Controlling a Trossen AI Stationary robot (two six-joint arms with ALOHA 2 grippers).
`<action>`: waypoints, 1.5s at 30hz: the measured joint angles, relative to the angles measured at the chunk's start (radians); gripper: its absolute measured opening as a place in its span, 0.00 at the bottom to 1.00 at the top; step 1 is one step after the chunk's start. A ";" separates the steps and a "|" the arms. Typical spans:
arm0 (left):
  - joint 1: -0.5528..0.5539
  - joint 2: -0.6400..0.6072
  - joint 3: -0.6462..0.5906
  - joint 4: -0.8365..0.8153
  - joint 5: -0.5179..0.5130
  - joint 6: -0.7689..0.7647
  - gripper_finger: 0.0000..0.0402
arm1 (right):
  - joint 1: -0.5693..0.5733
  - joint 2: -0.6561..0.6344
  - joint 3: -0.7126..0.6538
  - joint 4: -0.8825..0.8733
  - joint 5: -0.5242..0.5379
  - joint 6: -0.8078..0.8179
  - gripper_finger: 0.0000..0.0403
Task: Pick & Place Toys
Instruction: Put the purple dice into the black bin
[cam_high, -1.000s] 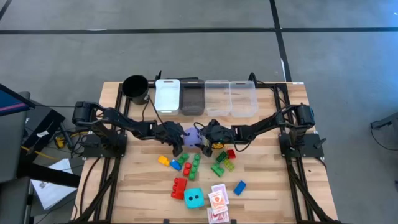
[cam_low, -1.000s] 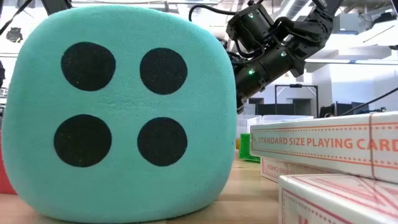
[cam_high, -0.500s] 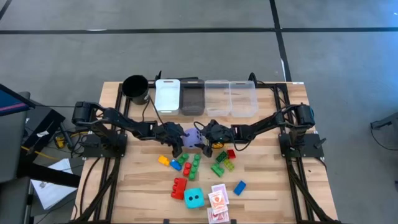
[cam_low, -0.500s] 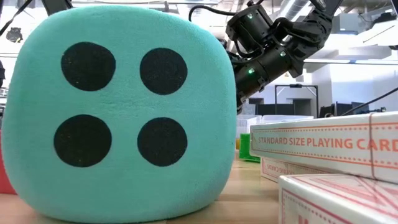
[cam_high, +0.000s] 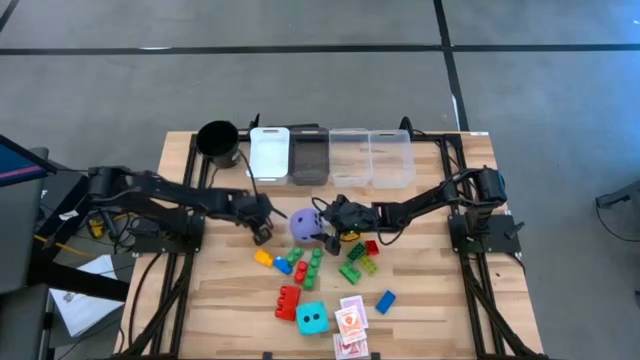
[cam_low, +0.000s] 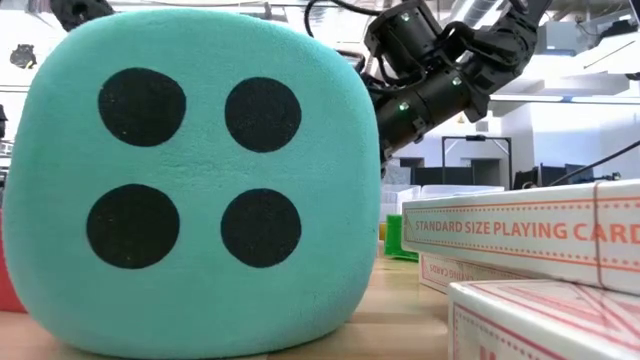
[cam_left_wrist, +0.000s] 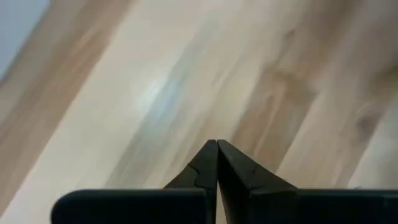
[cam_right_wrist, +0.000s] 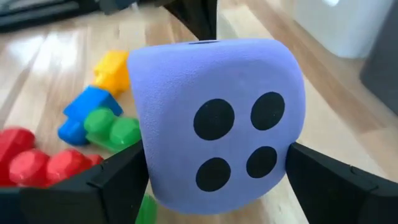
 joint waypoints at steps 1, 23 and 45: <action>0.000 -0.021 -0.002 -0.020 -0.002 -0.026 0.00 | -0.001 0.000 0.000 0.018 0.010 0.000 0.83; -0.090 -0.201 -0.435 0.684 0.223 -0.650 0.00 | -0.340 -0.151 0.326 -0.275 0.182 -0.068 0.84; 0.121 -0.200 -0.435 1.094 -0.036 -0.701 0.00 | -0.587 -0.081 0.380 -0.523 -0.273 -0.382 0.84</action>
